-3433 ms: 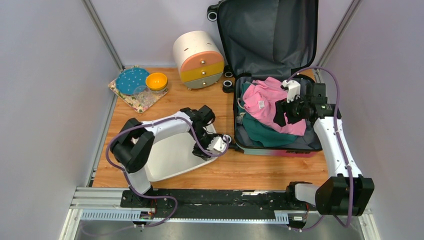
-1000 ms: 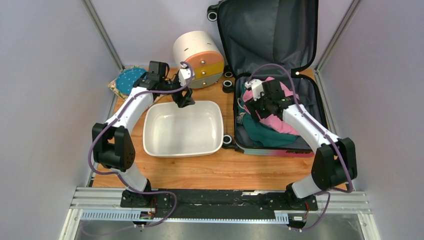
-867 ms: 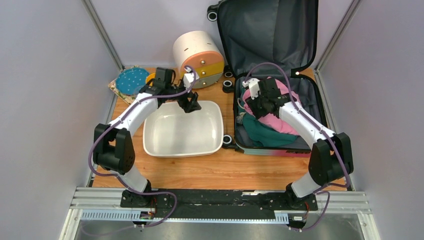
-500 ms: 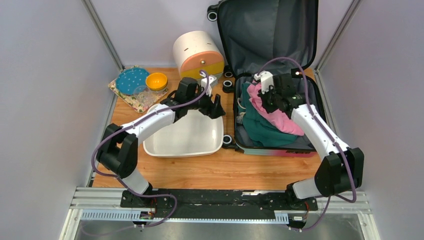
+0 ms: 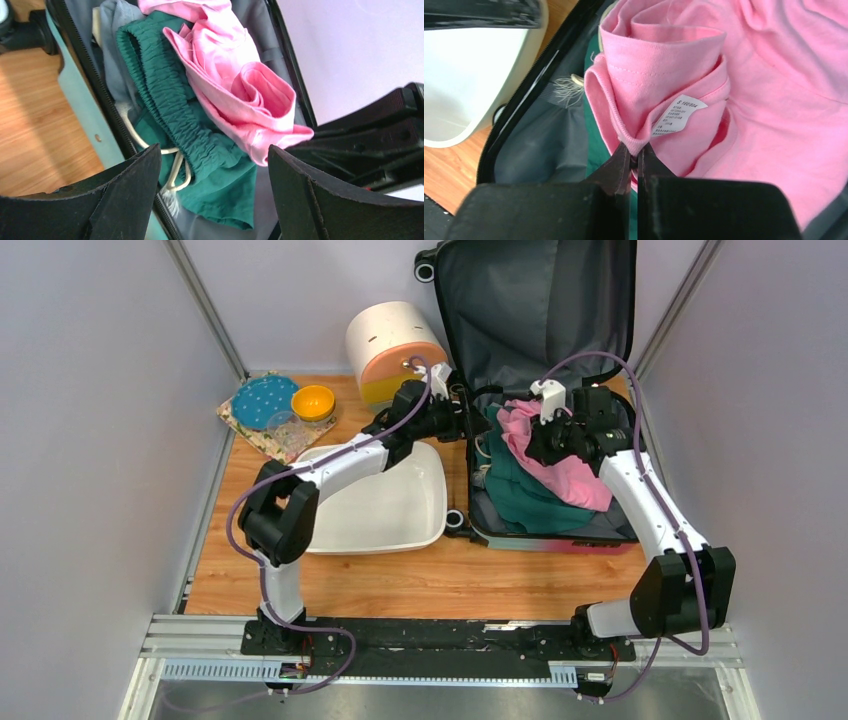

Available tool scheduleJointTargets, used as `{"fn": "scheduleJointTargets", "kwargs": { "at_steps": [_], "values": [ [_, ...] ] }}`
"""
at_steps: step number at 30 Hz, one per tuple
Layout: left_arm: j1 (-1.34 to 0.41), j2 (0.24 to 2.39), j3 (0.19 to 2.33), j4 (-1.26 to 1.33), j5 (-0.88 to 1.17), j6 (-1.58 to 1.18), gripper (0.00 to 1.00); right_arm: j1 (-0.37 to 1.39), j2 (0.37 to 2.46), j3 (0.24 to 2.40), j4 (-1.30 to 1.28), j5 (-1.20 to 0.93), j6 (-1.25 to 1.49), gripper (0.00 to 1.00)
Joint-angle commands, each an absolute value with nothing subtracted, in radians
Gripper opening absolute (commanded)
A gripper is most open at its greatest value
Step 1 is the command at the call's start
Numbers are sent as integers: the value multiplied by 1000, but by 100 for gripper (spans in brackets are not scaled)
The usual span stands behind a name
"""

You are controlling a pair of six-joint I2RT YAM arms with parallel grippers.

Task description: Open, take out, and arrange the luggage

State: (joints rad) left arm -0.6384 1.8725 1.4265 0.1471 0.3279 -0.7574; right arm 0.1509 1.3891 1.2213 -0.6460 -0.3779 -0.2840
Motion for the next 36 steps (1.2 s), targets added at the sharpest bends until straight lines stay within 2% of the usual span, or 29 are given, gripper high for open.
{"fn": "scheduleJointTargets", "kwargs": {
  "at_steps": [1, 16, 22, 29, 36],
  "values": [
    [-655, 1924, 1499, 221, 319, -913, 86, 152, 1353, 1220, -597, -471, -244, 0],
    [-710, 2019, 1488, 518, 382, -992, 86, 152, 1408, 1218, -577, -552, -193, 0],
    [-738, 2019, 1468, 540, 385, -1011, 86, 152, 1417, 1212, -561, -542, -187, 0],
    [-756, 2049, 1470, 378, 313, -989, 86, 150, 1398, 1219, -542, -546, -176, 0],
    [-770, 2069, 1503, 325, 308, -927, 87, 150, 1385, 1219, -540, -566, -175, 0]
  ]
}}
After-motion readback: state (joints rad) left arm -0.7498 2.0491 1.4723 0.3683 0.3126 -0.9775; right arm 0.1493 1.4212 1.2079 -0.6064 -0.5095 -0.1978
